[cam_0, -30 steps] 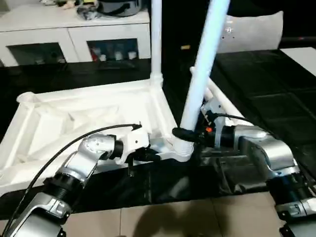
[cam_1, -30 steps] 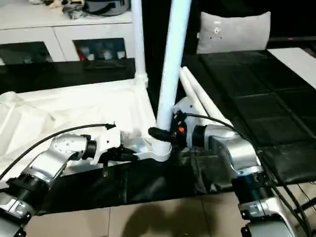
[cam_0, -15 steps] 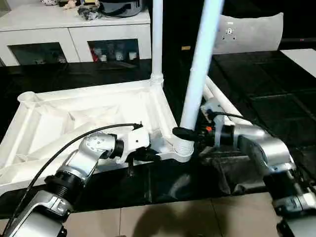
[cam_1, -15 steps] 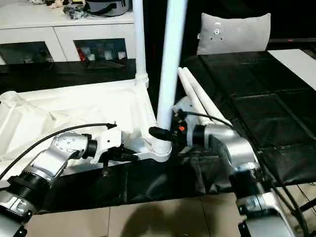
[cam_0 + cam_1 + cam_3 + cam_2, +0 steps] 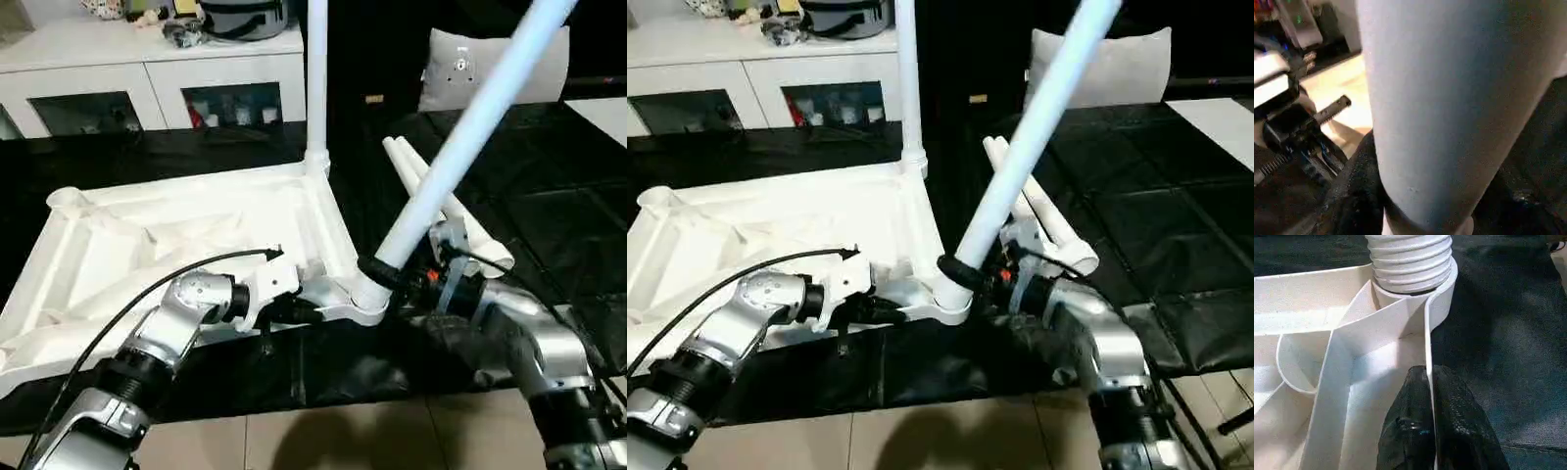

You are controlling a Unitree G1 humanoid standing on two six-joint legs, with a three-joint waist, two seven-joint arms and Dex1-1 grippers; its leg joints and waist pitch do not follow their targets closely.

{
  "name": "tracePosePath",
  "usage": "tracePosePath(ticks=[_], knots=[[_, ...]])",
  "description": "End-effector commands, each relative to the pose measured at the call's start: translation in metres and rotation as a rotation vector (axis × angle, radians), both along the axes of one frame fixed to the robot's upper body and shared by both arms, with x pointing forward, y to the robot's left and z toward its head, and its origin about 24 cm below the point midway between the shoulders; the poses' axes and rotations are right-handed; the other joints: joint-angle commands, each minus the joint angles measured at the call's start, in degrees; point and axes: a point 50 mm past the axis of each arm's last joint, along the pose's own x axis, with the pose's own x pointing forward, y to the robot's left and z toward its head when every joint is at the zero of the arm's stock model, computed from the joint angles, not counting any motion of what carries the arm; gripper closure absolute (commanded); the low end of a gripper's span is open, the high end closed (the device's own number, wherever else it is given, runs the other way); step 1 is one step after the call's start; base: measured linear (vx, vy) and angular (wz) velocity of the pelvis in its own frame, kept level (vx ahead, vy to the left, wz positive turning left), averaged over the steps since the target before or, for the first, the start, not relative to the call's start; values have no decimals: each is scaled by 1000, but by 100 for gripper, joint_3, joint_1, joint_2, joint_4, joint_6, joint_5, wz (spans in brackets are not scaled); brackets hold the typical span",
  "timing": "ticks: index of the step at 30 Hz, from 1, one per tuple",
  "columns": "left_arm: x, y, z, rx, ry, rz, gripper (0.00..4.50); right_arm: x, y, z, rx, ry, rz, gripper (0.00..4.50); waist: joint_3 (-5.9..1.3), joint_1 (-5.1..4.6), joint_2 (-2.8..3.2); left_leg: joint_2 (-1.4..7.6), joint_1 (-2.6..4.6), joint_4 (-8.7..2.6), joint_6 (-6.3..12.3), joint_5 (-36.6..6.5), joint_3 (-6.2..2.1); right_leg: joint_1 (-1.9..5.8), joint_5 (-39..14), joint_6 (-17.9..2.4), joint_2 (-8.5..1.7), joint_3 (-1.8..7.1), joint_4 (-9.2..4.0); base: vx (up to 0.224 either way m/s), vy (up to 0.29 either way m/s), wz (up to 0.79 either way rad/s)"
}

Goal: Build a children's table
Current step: Insert table leg to table base, then rotate leg to tighten

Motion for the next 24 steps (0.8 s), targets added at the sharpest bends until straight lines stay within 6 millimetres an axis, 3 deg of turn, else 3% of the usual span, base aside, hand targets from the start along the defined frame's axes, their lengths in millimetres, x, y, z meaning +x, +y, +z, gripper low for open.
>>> tracePosePath(ticks=[1,4,5,7,10,11,12,15,18,19,24], knots=[[-3,0,-4,58,-5,-43,450,-10,-7,-32,-212,96,7,262,-252,-40,-35,54,-31,-415,208,-1555,-1,276,-2395,-668,-226,211,-534,0,0,0],[-3,3,-5,99,-16,-65,450,-10,-6,-33,-280,85,47,262,-225,-96,-25,38,-8,-419,187,-1840,-15,244,-2909,-516,-236,192,-594,0,0,0],[-3,3,-5,108,-19,-71,450,-10,-5,-34,-295,87,59,262,-230,-114,-69,34,-7,-417,196,-1885,-20,240,-3024,-456,-230,189,-606,0,0,0],[-2,4,-5,119,-22,-80,450,-11,-5,-35,-308,96,74,262,-222,-136,-51,43,-5,-426,195,-1953,-27,220,-3088,-423,-231,190,-621,0,0,0],[-1,6,-3,145,-30,-111,450,-11,-2,-38,-325,125,103,262,-239,-141,-112,54,1,-433,205,-2008,-33,213,-3010,-445,-231,194,-620,0,0,0],[1,6,-2,150,-32,-119,450,-11,0,-39,-324,134,112,262,-245,-135,-84,63,-6,-445,200,-1994,-41,221,-2911,-483,-240,202,-601,0,0,0],[2,7,0,154,-35,-130,450,-10,2,-39,-309,146,119,262,-245,-153,-141,62,-8,-443,214,-2012,-34,219,-2855,-506,-227,199,-608,0,0,0],[8,9,5,167,-41,-150,450,-9,6,-38,-289,156,133,262,-243,-142,-125,59,1,-444,194,-2034,-33,212,-2904,-511,-244,203,-611,0,0,0],[13,13,8,190,-50,-159,450,-8,10,-37,-282,164,147,262,-241,-145,-170,53,-8,-448,191,-2027,-39,215,-2978,-473,-245,198,-613,0,0,0],[14,14,9,192,-51,-158,450,-8,11,-37,-279,164,149,262,-238,-143,-156,54,-2,-449,188,-2042,-40,207,-3029,-457,-248,200,-618,0,0,0],[14,18,9,195,-50,-154,450,-12,18,-36,-252,173,159,262,-264,-137,-154,89,-32,-474,158,-1812,-46,255,-2491,-626,-258,230,-553,0,0,0]])
